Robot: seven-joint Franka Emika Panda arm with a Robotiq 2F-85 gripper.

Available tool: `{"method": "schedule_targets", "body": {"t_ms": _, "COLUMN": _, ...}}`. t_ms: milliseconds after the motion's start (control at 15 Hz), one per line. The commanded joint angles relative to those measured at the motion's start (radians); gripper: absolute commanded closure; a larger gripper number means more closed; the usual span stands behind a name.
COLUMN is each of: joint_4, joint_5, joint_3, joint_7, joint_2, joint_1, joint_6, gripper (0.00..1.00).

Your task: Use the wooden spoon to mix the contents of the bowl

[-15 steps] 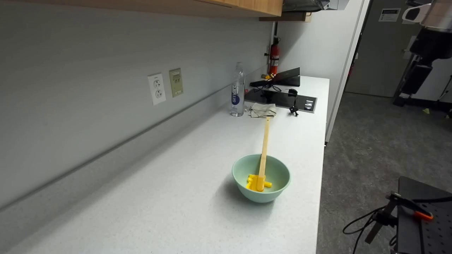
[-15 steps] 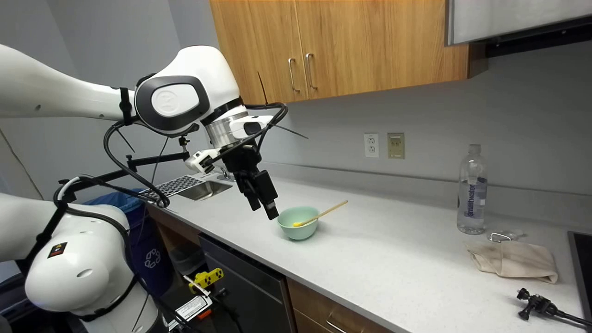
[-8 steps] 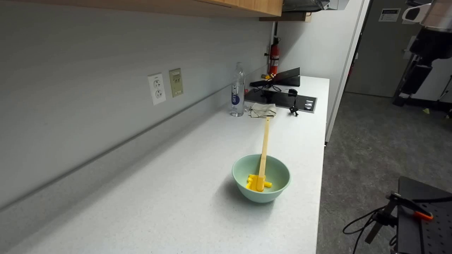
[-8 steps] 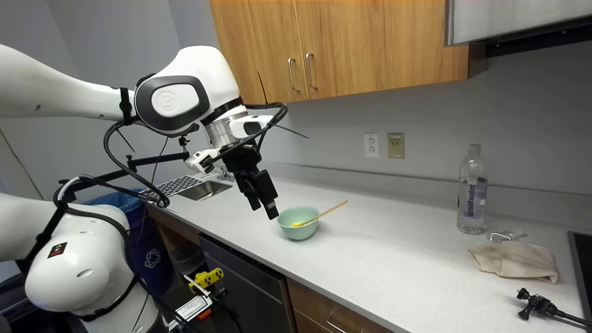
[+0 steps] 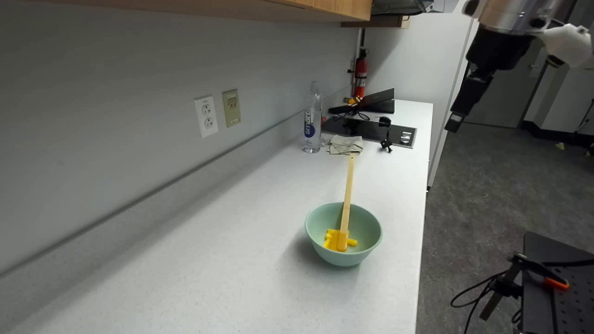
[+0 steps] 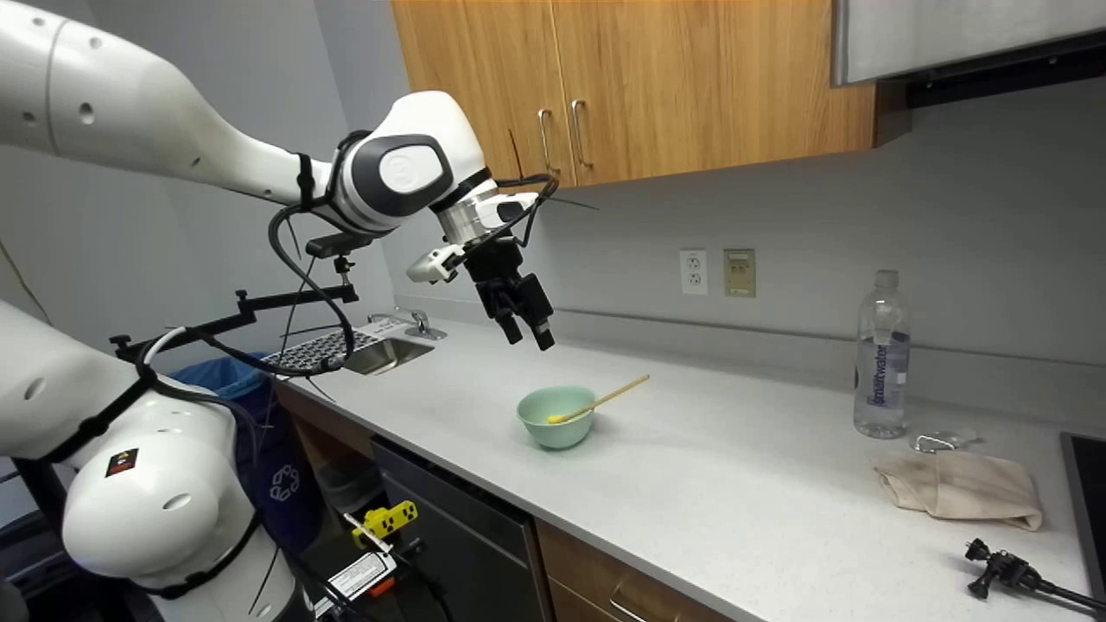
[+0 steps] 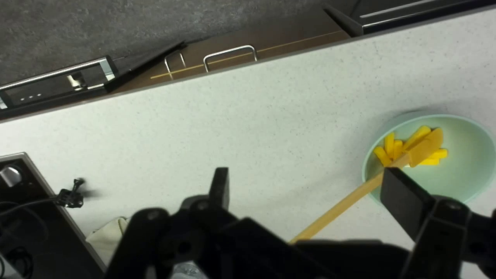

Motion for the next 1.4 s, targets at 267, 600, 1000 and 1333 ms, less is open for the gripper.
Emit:
{"method": "schedule_targets", "body": {"t_ms": 267, "joint_4": 0.065, "joint_5": -0.004, "joint_3": 0.006, "joint_7": 0.024, "joint_2": 0.088, "joint_1": 0.011, "joint_6": -0.003, "gripper": 0.00}}
{"method": "schedule_targets", "body": {"t_ms": 600, "joint_4": 0.074, "joint_5": 0.017, "joint_3": 0.040, "joint_7": 0.187, "joint_2": 0.170, "joint_1": 0.001, "joint_6": 0.063, "gripper": 0.00}}
{"method": "schedule_targets", "body": {"t_ms": 1000, "joint_4": 0.106, "joint_5": 0.018, "joint_3": 0.090, "joint_7": 0.547, "joint_2": 0.323, "joint_1": -0.016, "joint_6": 0.285, "gripper": 0.00}}
{"method": "schedule_targets", "body": {"t_ms": 1333, "joint_4": 0.092, "joint_5": 0.002, "joint_3": 0.072, "joint_7": 0.570, "joint_2": 0.330, "joint_1": 0.008, "joint_6": 0.302, "gripper": 0.00}}
